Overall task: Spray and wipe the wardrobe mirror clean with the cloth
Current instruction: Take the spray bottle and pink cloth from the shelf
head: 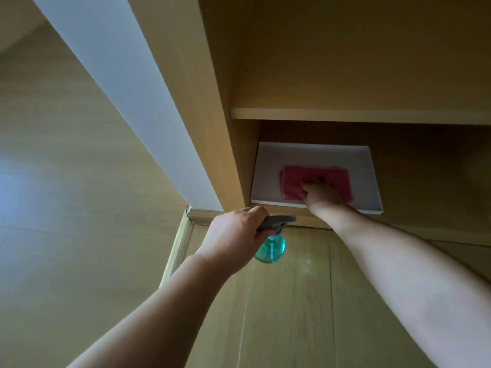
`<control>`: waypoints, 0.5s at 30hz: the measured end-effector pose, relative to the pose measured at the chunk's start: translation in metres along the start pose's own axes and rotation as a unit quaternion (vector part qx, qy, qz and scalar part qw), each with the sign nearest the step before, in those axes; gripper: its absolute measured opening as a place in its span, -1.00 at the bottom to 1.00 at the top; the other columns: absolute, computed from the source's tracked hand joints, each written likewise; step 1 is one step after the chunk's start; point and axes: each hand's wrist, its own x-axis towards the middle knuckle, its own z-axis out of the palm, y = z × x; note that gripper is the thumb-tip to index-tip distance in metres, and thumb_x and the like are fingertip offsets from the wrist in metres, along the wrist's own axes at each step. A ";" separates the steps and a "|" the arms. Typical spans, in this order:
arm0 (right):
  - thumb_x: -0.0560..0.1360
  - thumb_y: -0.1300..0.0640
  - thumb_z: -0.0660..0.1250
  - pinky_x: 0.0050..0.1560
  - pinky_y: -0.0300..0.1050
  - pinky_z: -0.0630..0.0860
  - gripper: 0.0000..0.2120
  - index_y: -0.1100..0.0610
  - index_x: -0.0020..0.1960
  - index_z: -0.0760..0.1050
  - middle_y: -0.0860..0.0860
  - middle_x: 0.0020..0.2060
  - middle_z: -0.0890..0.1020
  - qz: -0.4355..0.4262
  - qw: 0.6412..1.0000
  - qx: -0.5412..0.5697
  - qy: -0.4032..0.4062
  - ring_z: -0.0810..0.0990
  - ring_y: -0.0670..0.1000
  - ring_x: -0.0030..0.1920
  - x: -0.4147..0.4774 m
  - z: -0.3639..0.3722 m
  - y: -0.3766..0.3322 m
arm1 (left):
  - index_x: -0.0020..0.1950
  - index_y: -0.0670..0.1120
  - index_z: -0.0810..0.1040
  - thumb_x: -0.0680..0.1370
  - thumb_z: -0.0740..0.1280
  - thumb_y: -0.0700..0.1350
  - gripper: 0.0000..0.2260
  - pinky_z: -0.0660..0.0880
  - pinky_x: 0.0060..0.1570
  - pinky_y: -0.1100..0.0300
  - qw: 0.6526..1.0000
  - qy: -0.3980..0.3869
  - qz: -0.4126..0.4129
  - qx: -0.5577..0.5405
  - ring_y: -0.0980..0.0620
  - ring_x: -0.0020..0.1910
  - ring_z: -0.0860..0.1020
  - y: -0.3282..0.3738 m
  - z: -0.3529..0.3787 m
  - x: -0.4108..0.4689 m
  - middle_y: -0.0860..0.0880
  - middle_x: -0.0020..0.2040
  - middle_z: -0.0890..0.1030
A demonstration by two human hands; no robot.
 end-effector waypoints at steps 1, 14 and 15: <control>0.66 0.12 0.08 0.42 0.12 0.26 -0.59 -0.03 0.50 0.29 0.11 0.51 0.25 0.001 1.000 0.006 0.017 0.21 0.23 0.48 -0.001 0.001 0.001 | -0.06 -0.03 0.51 0.53 0.31 0.13 -0.78 0.47 -0.30 0.14 1.000 0.001 0.001 0.002 -0.01 -0.25 0.53 -0.001 0.000 0.000 0.05 -0.18 0.60; 0.51 0.40 0.30 0.44 0.06 0.27 -0.68 0.22 0.22 0.60 0.19 0.32 0.52 -0.139 0.950 0.153 0.235 0.48 0.24 0.34 -0.060 -0.009 0.024 | -0.02 0.00 0.55 0.52 0.31 0.13 -0.78 0.43 -0.31 0.20 0.999 -0.008 0.030 0.007 0.07 -0.29 0.48 0.018 -0.001 0.004 0.09 -0.15 0.61; 0.46 0.43 0.35 0.40 0.12 0.32 -0.71 0.27 0.15 0.63 0.23 0.27 0.55 -0.179 0.938 0.147 0.256 0.53 0.27 0.28 -0.072 -0.017 0.024 | -0.02 0.00 0.55 0.52 0.31 0.13 -0.78 0.43 -0.31 0.19 0.999 -0.009 0.032 0.008 0.06 -0.28 0.49 0.022 -0.002 0.005 0.09 -0.15 0.61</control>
